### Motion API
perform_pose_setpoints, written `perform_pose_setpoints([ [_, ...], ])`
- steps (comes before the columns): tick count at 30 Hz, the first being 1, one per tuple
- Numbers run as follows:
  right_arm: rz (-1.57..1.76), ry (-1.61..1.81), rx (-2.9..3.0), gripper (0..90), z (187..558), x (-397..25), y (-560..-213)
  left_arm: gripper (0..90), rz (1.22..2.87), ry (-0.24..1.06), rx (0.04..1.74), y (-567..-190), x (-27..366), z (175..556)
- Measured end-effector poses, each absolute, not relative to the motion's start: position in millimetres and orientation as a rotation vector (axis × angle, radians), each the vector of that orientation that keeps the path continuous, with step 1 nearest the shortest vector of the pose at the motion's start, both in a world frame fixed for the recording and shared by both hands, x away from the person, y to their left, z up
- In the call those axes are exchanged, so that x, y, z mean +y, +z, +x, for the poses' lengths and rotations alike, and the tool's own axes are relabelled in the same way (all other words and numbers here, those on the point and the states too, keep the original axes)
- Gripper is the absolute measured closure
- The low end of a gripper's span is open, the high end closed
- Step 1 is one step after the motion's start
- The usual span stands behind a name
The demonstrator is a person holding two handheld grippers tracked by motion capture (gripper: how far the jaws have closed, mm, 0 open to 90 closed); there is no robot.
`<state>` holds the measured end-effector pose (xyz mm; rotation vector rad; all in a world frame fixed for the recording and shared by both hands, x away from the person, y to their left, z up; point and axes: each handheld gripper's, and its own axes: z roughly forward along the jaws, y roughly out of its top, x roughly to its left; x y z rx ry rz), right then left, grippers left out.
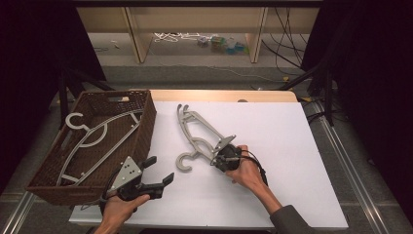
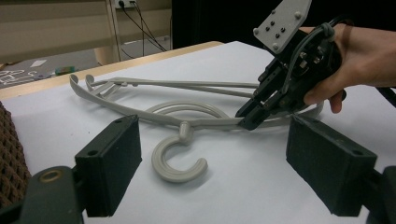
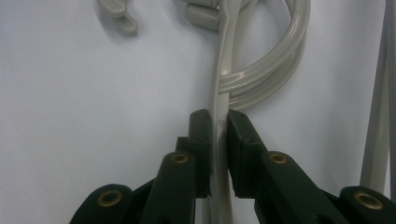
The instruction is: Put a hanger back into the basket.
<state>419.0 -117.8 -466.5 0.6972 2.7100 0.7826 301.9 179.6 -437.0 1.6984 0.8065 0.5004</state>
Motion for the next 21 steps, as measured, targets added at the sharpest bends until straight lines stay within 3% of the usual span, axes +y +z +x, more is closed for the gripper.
perform_pose_setpoints([
  [21, 0.679, 0.72, 2.706, 82.1, 416.9, -114.1, -457.9, 18.0, 1.705, 0.487, 0.789, -438.0, 177.9, 302.2],
])
